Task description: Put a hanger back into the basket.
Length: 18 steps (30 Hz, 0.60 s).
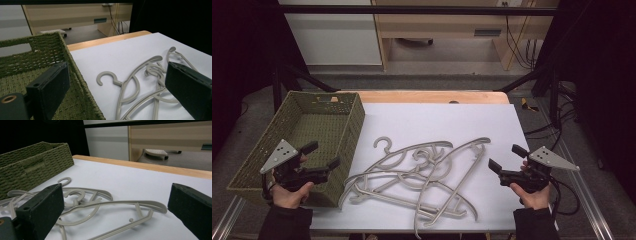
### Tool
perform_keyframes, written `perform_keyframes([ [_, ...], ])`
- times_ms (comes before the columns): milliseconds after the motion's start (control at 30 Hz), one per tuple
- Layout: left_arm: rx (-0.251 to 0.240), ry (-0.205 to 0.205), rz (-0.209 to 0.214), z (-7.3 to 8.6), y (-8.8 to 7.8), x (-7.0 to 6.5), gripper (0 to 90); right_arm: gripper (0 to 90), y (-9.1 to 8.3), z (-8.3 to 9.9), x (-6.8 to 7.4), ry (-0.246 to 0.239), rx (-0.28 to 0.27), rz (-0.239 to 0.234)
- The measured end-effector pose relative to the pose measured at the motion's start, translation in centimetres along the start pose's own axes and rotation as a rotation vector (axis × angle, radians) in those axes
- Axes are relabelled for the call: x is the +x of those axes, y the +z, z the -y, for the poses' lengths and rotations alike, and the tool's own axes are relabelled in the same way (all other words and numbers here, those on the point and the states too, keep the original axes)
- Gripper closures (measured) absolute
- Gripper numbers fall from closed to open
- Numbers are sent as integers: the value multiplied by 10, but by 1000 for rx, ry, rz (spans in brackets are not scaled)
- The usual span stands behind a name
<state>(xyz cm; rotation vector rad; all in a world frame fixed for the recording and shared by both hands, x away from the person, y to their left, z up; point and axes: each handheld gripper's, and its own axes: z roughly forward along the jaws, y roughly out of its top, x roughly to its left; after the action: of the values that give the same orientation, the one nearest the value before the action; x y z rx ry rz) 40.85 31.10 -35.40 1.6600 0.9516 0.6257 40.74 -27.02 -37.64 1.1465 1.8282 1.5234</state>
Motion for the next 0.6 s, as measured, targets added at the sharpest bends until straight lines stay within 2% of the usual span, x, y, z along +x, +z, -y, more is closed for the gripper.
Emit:
perform_keyframes([
  [367,15,-3,11,-3,4,-9,63,9,1,0,1,-9,9,-3],
  [600,30,10,39,-5,17,-31,69,9,1,-2,5,-13,10,-7],
])
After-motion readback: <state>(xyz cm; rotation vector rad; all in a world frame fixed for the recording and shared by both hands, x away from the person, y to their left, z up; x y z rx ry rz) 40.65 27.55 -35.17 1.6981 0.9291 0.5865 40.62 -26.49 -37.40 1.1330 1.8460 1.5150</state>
